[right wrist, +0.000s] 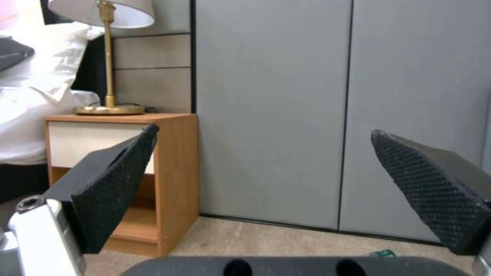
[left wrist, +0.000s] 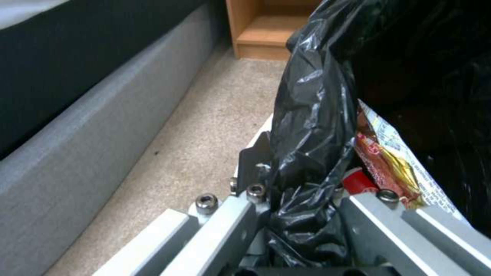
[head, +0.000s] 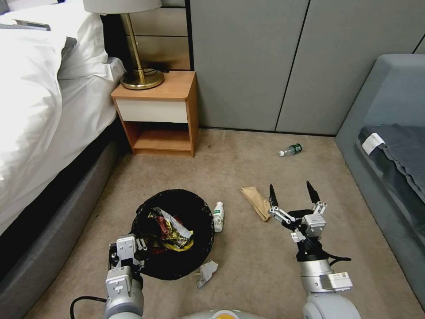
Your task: Pick up the trash bin, then pick up the garbage from the floor and place it into the trash bin.
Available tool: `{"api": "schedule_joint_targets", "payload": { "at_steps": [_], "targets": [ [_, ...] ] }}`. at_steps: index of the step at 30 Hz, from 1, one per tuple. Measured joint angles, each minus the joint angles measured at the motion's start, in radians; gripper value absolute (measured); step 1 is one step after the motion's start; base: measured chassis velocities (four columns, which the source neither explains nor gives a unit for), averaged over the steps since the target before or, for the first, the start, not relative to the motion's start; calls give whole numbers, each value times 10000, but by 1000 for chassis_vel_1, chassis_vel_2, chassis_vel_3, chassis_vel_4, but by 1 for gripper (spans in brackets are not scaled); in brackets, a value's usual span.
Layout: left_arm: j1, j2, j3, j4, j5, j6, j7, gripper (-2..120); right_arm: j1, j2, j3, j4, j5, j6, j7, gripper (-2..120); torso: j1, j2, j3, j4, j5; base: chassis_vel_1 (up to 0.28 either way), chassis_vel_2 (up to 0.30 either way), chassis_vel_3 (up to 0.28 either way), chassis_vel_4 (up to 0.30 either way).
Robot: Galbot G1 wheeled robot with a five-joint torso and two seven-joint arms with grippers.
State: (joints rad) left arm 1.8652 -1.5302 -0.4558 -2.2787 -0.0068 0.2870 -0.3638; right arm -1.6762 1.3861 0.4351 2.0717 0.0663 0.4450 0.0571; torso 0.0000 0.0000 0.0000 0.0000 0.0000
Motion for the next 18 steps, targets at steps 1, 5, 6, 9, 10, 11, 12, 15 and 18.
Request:
{"api": "schedule_joint_targets", "payload": {
  "at_steps": [1,5,6,9,10,11,12,15,18],
  "targets": [
    [1,0,0,0,0,0,0,1,0,0,0,0,0,0,0,100,0,0,0,0,0,0,0,0,0],
    [1,0,0,0,0,0,1,1,0,0,0,0,0,0,0,100,0,0,0,-1,0,22,32,27,20],
    [1,0,0,0,0,0,1,1,-1,0,1,0,0,0,0,100,0,0,0,0,0,52,52,50,40],
    [0,1,0,0,0,0,1,1,0,0,0,0,0,0,0,100,0,0,0,0,0,56,55,57,63],
    [1,0,0,0,0,0,0,1,0,0,0,0,0,0,0,100,0,0,0,0,0,66,84,77,78],
    [1,0,0,0,0,0,0,1,0,0,0,0,0,0,0,100,-1,0,0,0,0,94,84,77,82],
    [1,0,0,0,0,0,0,1,0,0,0,0,0,0,0,100,-1,0,0,0,0,94,84,77,82],
    [0,0,0,0,0,0,1,1,0,0,0,0,0,0,0,100,-1,0,0,0,0,96,79,88,87],
    [1,0,0,0,0,0,1,1,0,0,0,0,0,0,0,100,0,0,0,0,0,92,91,104,112]
  ]
}}
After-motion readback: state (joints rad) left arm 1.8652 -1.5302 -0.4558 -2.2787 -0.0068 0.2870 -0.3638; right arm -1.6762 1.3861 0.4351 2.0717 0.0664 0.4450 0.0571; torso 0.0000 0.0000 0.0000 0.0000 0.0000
